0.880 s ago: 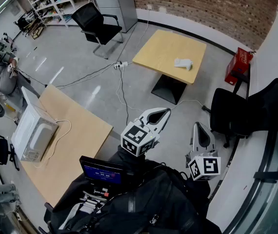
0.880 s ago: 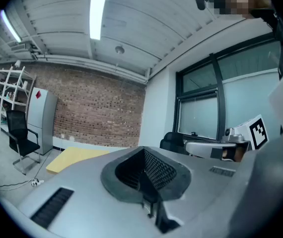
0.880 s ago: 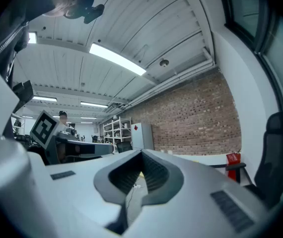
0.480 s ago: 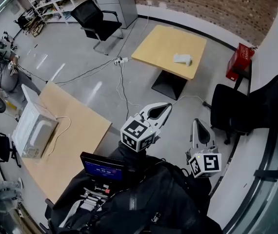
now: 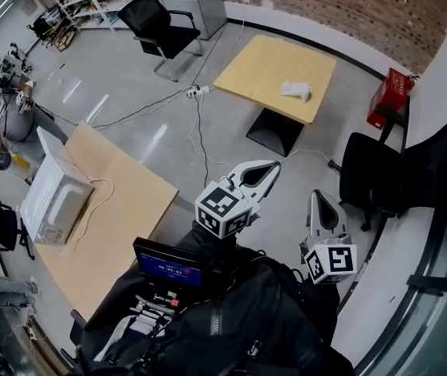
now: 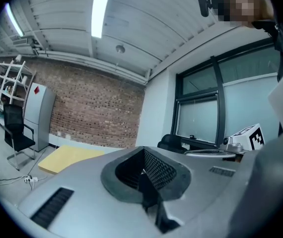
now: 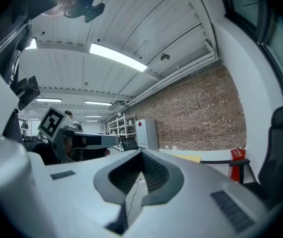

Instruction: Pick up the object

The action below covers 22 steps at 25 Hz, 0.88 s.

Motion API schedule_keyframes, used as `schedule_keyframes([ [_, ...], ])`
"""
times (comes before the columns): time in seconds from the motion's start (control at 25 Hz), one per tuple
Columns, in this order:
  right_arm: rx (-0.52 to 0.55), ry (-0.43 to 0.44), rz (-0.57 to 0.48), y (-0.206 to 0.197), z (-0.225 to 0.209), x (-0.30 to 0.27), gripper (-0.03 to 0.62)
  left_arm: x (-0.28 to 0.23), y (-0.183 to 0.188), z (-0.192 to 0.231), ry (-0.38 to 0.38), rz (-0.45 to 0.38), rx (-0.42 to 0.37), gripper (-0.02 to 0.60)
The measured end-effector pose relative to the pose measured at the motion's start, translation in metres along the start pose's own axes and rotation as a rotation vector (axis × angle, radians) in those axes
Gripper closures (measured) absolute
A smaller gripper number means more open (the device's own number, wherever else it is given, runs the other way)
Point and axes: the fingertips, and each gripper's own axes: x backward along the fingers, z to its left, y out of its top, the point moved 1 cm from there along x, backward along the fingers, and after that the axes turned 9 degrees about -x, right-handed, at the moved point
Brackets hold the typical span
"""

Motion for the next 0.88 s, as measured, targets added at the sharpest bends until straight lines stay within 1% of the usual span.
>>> schedule_keyframes([
  [0.12,-0.009,-0.003,0.013,-0.003,-0.005,-0.003,0.589,-0.005,-0.002,-0.002,0.003,0.014,-0.007,0.581],
  [0.36,-0.012,0.029,0.041,-0.012,-0.002,-0.02,0.589,-0.01,-0.012,0.001,-0.008,0.032,-0.01,0.581],
  [0.48,-0.012,0.035,0.059,-0.015,-0.002,-0.036,0.589,-0.011,-0.014,0.018,0.007,0.028,-0.012,0.581],
  [0.68,-0.005,0.024,0.087,-0.018,-0.007,-0.067,0.589,-0.025,-0.014,0.049,0.003,0.015,0.003,0.581],
  [0.88,0.006,0.018,0.088,-0.007,-0.02,-0.111,0.589,-0.049,-0.006,0.087,-0.003,0.0,0.003,0.582],
])
